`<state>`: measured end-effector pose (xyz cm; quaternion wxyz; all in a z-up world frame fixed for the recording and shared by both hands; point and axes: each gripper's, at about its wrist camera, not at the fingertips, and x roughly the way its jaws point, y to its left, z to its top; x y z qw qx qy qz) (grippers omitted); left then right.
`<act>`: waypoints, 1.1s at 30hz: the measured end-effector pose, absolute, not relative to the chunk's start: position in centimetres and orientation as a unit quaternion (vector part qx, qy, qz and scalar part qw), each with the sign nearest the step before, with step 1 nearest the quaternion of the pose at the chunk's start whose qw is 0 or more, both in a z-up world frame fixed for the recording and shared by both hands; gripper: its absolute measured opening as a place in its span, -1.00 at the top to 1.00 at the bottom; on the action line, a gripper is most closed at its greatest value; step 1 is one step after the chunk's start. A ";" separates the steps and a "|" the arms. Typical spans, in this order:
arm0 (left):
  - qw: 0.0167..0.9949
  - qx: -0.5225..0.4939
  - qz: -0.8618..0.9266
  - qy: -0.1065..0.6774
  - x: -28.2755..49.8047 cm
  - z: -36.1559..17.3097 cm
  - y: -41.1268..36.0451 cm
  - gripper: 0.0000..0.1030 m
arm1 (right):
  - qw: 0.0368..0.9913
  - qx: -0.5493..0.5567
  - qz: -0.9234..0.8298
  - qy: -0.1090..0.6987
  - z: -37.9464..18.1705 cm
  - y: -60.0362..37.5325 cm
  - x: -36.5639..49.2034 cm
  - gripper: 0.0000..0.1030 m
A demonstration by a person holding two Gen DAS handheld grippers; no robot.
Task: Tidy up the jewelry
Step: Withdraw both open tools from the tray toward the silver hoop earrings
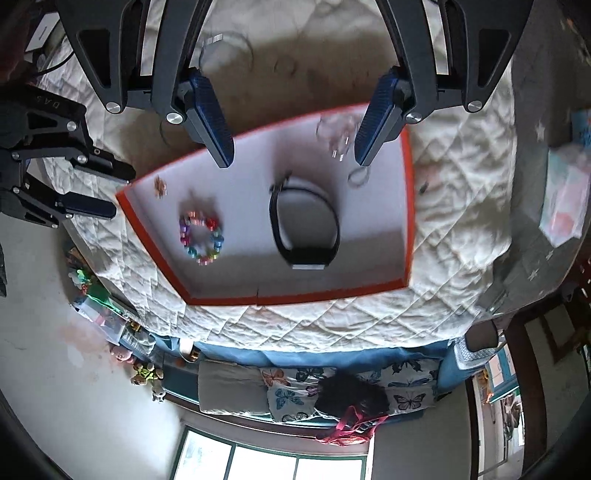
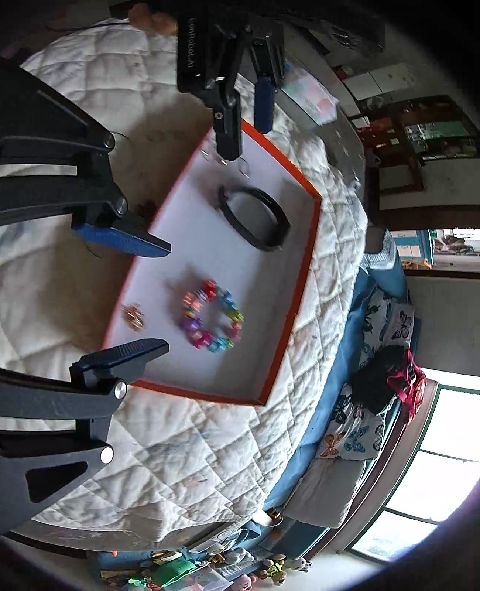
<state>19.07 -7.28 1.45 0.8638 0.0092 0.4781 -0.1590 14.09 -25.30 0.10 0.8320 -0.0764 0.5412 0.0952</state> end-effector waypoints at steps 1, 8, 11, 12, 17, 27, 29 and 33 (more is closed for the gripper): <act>0.864 0.009 -0.158 0.478 18.2 1.5 -7.0 -0.40 | 0.830 -0.077 0.099 0.543 0.0 -25.0 13.5 -0.01; 0.861 0.003 -0.161 0.483 13.4 1.0 -5.8 -0.40 | 0.824 -0.072 0.119 0.549 -1.3 -23.9 10.2 -0.12; 0.862 -0.006 -0.157 0.481 11.8 0.8 -5.3 -0.40 | 0.821 -0.067 0.121 0.553 -2.1 -23.8 9.5 -0.15; 0.862 -0.008 -0.158 0.482 11.7 0.7 -5.3 -0.40 | 0.821 -0.064 0.121 0.554 -2.3 -23.8 9.4 -0.15; 0.858 -0.017 -0.160 0.488 10.6 -0.3 -5.2 -0.40 | 0.821 -0.048 0.123 0.556 -3.3 -23.9 9.5 -0.23; 0.851 -0.020 -0.167 0.498 10.3 -1.7 -5.5 -0.40 | 0.809 -0.069 0.147 0.565 -5.0 -22.3 10.0 -0.25; 0.850 -0.018 -0.171 0.499 10.2 -2.0 -5.7 -0.40 | 0.807 -0.072 0.149 0.566 -5.3 -22.1 10.2 -0.25; 0.847 -0.015 -0.178 0.500 10.2 -2.4 -6.1 -0.40 | 0.806 -0.088 0.145 0.567 -5.7 -21.9 10.4 -0.25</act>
